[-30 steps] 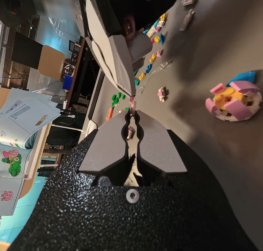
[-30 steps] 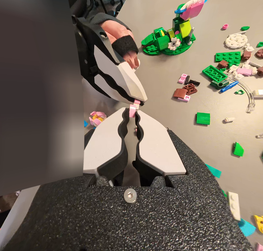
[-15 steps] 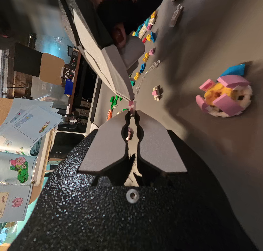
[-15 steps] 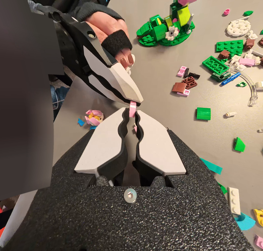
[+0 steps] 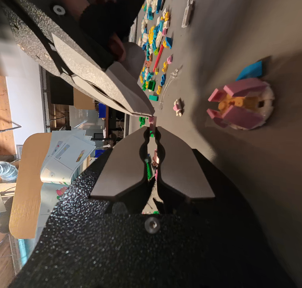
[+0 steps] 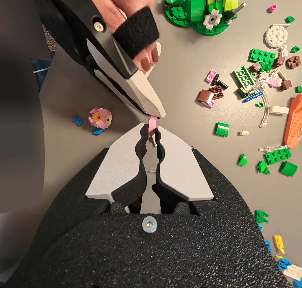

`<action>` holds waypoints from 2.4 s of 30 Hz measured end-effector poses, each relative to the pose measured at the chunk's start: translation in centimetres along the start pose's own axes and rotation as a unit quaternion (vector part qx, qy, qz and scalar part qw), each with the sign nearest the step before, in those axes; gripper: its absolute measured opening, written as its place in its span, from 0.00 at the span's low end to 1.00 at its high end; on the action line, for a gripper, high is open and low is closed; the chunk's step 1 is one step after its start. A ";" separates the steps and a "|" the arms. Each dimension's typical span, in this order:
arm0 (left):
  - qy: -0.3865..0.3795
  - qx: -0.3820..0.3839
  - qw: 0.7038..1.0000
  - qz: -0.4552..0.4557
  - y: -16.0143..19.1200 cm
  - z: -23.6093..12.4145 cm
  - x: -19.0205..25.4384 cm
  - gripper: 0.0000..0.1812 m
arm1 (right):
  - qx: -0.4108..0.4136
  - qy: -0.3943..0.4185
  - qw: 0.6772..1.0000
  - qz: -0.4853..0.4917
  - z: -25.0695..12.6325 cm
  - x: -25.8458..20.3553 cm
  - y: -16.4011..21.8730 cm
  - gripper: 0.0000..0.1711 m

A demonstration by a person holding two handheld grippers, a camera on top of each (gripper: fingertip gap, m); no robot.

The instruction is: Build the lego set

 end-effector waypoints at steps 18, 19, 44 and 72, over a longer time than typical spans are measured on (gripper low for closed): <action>-0.031 0.007 0.997 0.073 -0.6 -0.3 0.4 0.03 | -0.068 0.053 0.995 -0.051 0.1 -1.4 -0.8 0.04; -0.031 0.008 0.997 0.074 -0.7 -0.3 0.4 0.03 | -0.072 0.056 0.994 -0.053 0.1 -1.5 -0.8 0.04; -0.004 -0.008 1.000 0.026 -0.2 0.2 0.3 0.03 | -0.060 0.078 0.995 0.033 0.5 -3.5 4.8 0.10; 0.036 0.050 0.998 -0.012 -0.6 -0.3 0.4 0.03 | 0.019 -0.004 0.991 -0.130 0.2 -3.8 5.6 0.14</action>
Point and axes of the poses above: each gripper's, where its closed fingertips meet, z out along the fingers, y out of its underside, x = y × z across the jaws, the point moved 9 cm from there along -z, back along the fingers, and after that the axes turned 10 degrees about -y, right-handed, at the moved point
